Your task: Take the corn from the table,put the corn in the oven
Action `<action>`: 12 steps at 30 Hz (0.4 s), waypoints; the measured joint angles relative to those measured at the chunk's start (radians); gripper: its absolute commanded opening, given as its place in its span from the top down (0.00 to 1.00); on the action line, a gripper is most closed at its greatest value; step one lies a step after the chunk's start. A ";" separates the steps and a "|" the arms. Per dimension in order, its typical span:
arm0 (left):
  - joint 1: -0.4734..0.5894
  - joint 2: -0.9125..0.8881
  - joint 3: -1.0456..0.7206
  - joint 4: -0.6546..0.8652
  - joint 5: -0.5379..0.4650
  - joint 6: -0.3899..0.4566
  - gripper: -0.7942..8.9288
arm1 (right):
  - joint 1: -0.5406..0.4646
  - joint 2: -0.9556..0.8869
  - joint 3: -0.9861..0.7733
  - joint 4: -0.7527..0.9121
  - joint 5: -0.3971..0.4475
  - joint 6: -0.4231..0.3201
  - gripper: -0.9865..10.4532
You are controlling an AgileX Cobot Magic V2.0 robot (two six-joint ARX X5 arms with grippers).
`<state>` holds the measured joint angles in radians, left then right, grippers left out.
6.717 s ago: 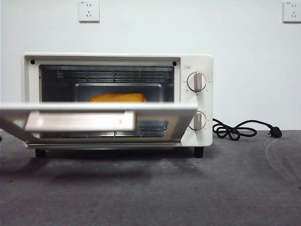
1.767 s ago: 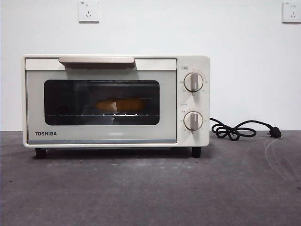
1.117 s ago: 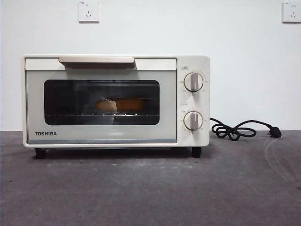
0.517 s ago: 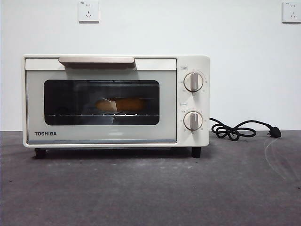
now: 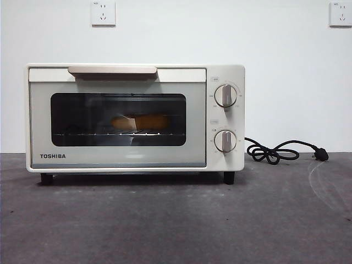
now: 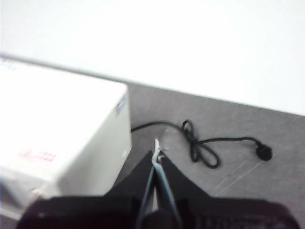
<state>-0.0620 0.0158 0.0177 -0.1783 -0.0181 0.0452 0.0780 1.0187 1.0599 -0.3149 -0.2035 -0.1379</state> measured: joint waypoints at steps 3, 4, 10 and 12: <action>0.000 0.000 0.000 0.000 0.000 0.000 0.92 | -0.064 -0.073 -0.124 0.031 0.004 0.009 0.93; 0.000 0.000 0.000 0.000 0.000 0.000 0.92 | -0.082 -0.099 -0.167 0.031 0.014 0.011 0.93; 0.000 0.000 0.000 0.000 0.000 0.000 0.92 | -0.168 -0.309 -0.512 0.166 0.050 0.018 0.93; 0.000 0.000 0.000 0.000 0.000 0.000 0.92 | -0.172 -0.406 -0.640 0.277 0.048 0.020 0.93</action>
<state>-0.0620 0.0158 0.0177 -0.1780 -0.0181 0.0452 -0.0940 0.6128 0.4198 -0.0383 -0.1558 -0.1181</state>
